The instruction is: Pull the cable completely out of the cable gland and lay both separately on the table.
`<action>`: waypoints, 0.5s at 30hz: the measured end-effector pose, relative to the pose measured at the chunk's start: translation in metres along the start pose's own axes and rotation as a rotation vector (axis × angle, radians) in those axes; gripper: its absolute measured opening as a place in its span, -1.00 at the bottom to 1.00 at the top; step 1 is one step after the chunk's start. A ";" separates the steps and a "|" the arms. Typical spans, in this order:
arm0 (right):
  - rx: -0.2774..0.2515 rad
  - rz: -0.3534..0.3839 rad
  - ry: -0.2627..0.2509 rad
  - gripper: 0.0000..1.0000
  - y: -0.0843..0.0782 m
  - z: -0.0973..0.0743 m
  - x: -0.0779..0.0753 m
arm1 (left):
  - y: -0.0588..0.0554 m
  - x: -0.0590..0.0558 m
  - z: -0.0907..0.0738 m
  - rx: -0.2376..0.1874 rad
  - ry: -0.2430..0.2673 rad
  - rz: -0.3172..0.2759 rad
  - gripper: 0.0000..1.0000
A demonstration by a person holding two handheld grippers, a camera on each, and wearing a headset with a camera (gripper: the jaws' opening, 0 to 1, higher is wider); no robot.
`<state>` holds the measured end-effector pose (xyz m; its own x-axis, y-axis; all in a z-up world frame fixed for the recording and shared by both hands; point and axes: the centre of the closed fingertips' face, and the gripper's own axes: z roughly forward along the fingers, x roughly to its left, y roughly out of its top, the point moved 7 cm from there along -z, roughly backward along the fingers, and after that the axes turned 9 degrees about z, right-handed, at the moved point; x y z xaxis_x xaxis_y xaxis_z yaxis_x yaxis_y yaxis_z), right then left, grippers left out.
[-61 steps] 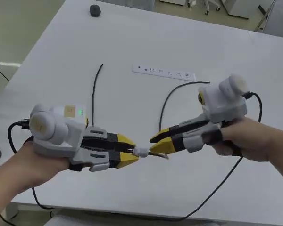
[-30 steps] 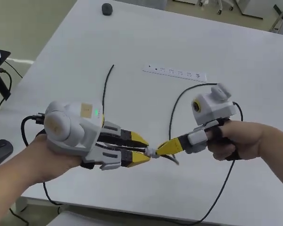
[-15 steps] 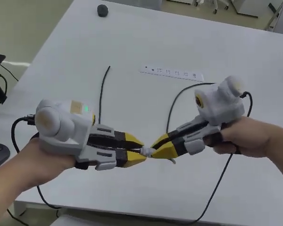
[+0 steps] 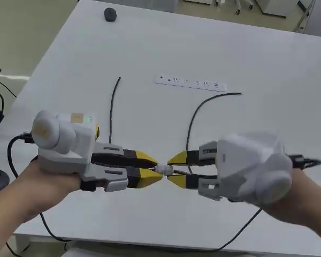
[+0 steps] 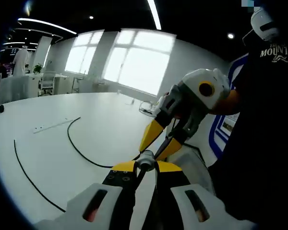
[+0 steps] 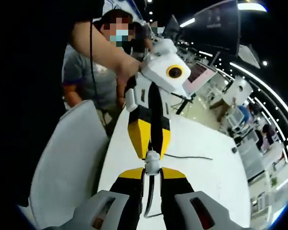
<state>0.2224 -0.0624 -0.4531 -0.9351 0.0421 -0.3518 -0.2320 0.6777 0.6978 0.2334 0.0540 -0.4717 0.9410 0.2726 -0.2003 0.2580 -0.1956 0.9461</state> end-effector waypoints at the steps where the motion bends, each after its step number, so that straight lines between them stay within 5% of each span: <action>1: -0.002 -0.097 -0.061 -0.86 0.000 0.001 0.002 | -0.001 0.001 0.000 -0.007 0.003 -0.008 -0.70; 4: 0.017 -0.164 -0.134 -0.86 -0.003 0.005 0.011 | -0.004 0.001 0.001 -0.013 0.000 -0.037 -0.70; 15: -0.004 0.017 -0.027 -0.84 -0.006 -0.002 0.005 | -0.005 -0.006 0.006 0.013 -0.011 0.017 -0.69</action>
<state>0.2185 -0.0678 -0.4581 -0.9315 0.0737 -0.3562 -0.2169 0.6734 0.7067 0.2279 0.0479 -0.4766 0.9475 0.2593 -0.1873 0.2452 -0.2123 0.9459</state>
